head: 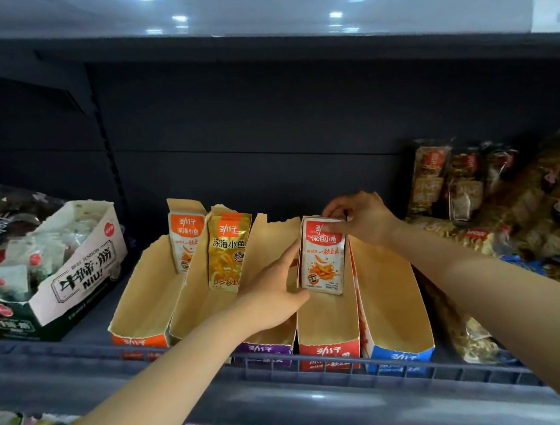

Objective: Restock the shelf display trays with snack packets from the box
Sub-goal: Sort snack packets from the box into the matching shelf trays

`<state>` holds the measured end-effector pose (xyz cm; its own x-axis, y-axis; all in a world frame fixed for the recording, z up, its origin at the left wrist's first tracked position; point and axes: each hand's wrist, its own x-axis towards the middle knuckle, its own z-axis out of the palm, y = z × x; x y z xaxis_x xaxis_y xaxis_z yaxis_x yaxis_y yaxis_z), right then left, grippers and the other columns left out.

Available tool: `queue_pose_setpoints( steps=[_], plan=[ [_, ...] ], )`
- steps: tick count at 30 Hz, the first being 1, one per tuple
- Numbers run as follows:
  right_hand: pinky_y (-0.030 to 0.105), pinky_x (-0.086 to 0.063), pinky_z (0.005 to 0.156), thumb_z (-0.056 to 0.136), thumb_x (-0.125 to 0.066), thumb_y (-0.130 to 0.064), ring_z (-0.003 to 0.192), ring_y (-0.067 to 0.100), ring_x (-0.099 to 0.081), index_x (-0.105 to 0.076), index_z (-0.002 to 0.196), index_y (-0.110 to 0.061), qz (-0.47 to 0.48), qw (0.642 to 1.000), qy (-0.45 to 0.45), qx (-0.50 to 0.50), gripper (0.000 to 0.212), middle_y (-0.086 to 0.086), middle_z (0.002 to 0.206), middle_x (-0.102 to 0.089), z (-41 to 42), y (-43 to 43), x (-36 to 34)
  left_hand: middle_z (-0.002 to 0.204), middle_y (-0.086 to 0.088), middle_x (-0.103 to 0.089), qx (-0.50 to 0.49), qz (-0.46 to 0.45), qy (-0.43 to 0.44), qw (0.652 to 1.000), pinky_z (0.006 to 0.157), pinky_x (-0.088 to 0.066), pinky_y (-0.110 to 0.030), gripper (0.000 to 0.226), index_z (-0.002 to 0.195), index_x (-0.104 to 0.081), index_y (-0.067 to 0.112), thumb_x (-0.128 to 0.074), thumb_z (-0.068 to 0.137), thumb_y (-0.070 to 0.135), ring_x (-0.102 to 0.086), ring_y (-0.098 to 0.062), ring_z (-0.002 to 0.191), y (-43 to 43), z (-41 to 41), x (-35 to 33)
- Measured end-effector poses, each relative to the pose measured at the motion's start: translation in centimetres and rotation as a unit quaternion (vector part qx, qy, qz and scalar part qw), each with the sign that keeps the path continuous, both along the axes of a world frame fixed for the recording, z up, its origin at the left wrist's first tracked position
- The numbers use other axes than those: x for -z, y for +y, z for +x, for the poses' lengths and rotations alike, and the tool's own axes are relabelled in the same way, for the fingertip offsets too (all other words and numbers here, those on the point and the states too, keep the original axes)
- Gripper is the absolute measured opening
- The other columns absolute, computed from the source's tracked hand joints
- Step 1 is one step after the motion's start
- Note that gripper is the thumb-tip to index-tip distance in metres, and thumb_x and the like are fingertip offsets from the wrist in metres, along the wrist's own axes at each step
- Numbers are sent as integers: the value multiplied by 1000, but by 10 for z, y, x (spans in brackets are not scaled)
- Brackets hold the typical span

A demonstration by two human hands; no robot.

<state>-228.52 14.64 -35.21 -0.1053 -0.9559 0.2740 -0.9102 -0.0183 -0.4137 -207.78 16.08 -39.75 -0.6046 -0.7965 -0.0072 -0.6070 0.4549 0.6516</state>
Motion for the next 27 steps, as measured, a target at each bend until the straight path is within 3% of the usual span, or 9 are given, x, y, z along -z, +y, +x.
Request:
queue_pose_setpoints(
  steps=[2, 4, 7, 14, 18, 21, 24, 27],
  plan=[
    [41, -39, 103, 77, -75, -32, 96, 13, -59, -59, 90, -29, -65, 998, 19, 11, 21, -10, 93, -61, 1, 0, 8, 153, 14, -24, -3, -1, 7, 1000, 83, -52, -30, 82, 145, 3, 48, -56, 93, 26, -55, -23, 114, 1, -1, 1],
    [36, -33, 106, 76, -76, -33, 106, 15, -54, -59, 98, -27, -112, 992, 36, 40, 29, -7, 106, -56, 1, 1, 12, 154, 14, -23, -5, -3, 13, 1000, 89, -53, -33, 81, 145, 2, 48, -56, 93, 27, -55, -24, 115, 2, -2, 2],
    [41, -28, 111, 79, -72, -39, 120, 18, -47, -60, 113, -27, -101, 992, 47, 63, 38, -3, 122, -54, 0, 3, 14, 153, 13, -25, 1, -4, 20, 1000, 95, -51, -36, 78, 147, -1, 44, -55, 93, 27, -53, -25, 118, 4, -2, 1],
    [45, -39, 107, 89, -58, -42, 126, 19, -47, -54, 128, -26, -99, 995, -3, 23, 42, 0, 133, -51, 13, 34, 3, 151, 12, -31, 12, -14, 29, 999, 102, -45, -38, 71, 148, -9, 38, -53, 93, 39, -46, -18, 127, 16, 14, -8],
    [38, -39, 108, 93, -51, -40, 132, 17, -41, -48, 134, -30, -86, 996, -31, 7, 42, -3, 145, -42, 37, 75, -3, 152, 12, -30, 17, -47, 43, 998, 109, -37, -35, 67, 148, -14, 35, -50, 93, 44, -36, -12, 135, 42, 32, -18],
    [29, -30, 110, 94, -51, -37, 136, 14, -36, -45, 137, -27, -62, 996, -59, -16, 45, -4, 149, -38, 60, 113, 0, 154, 14, -23, 30, -72, 56, 995, 112, -28, -35, 67, 148, -15, 36, -48, 91, 49, -25, -10, 141, 72, 57, -21],
    [18, -21, 110, 94, -52, -32, 137, 9, -31, -43, 139, -21, -40, 995, -71, -61, 47, -3, 148, -36, 87, 157, 17, 155, 16, -18, 46, -102, 21, 994, 115, -22, -34, 67, 149, -15, 36, -43, 91, 55, -18, -8, 142, 101, 89, -8],
    [5, -12, 105, 94, -52, -31, 131, -5, -24, -39, 141, -23, 10, 991, -96, -89, 49, -15, 141, -33, 113, 201, 47, 156, 18, -12, 62, -134, -19, 989, 118, -18, -35, 70, 149, -13, 36, -39, 90, 61, -12, -5, 143, 123, 119, 19]
  ],
)
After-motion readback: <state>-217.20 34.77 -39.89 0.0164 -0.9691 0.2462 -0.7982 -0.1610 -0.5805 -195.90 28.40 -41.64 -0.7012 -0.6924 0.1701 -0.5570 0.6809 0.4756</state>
